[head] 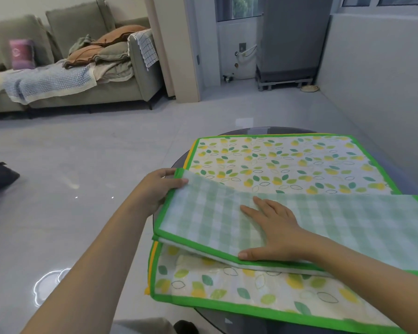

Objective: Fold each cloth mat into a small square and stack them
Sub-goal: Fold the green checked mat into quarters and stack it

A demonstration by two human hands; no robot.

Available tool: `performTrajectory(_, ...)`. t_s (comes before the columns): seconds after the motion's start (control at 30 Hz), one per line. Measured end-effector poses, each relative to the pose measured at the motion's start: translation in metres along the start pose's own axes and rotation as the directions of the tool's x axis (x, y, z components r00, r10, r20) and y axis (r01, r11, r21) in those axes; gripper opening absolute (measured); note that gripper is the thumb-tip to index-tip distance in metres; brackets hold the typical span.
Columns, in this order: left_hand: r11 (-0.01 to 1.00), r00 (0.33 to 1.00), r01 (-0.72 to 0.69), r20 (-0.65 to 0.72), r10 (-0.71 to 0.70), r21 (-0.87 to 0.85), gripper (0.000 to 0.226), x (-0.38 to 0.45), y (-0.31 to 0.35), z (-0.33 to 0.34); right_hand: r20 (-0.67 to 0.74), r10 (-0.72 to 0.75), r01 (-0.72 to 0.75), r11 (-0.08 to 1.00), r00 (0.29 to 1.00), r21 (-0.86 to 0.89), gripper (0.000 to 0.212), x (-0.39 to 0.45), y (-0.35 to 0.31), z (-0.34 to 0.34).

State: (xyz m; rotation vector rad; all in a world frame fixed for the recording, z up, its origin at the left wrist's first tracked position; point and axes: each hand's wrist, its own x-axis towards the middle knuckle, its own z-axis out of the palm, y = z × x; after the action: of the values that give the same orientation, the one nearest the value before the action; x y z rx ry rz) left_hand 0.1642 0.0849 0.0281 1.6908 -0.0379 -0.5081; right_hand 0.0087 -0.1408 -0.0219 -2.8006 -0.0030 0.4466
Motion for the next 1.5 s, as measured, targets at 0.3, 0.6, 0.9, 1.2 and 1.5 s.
performTrajectory(0.3,0.978,0.989,0.05,0.147,-0.021,-0.201,0.075,-0.005,0.035,0.049,-0.042,-0.016,0.018,0.999,0.999,0.046,0.113,-0.01,-0.002,-0.006)
performTrajectory(0.6,0.976,0.975,-0.094,0.182,0.13,-0.194,0.016,-0.027,0.039,0.156,-0.237,0.245,-0.041,0.772,0.94,0.634,0.036,-0.051,0.046,-0.051)
performTrajectory(0.9,0.982,0.98,-0.167,0.121,0.157,0.083,0.037,-0.025,-0.01,0.228,0.014,0.28,-0.191,0.618,0.96,0.763,0.037,-0.087,0.062,-0.064)
performTrajectory(1.2,0.946,0.978,-0.197,0.119,0.172,0.257,0.04,-0.023,-0.03,0.243,-0.083,0.388,-0.3,0.815,0.918,0.497,0.055,-0.077,0.069,-0.038)
performTrajectory(1.5,0.87,0.954,-0.265,0.246,0.173,0.416,0.014,-0.021,-0.023,0.239,-0.083,0.402,-0.314,0.813,0.912,0.491,0.056,-0.071,0.073,-0.029)
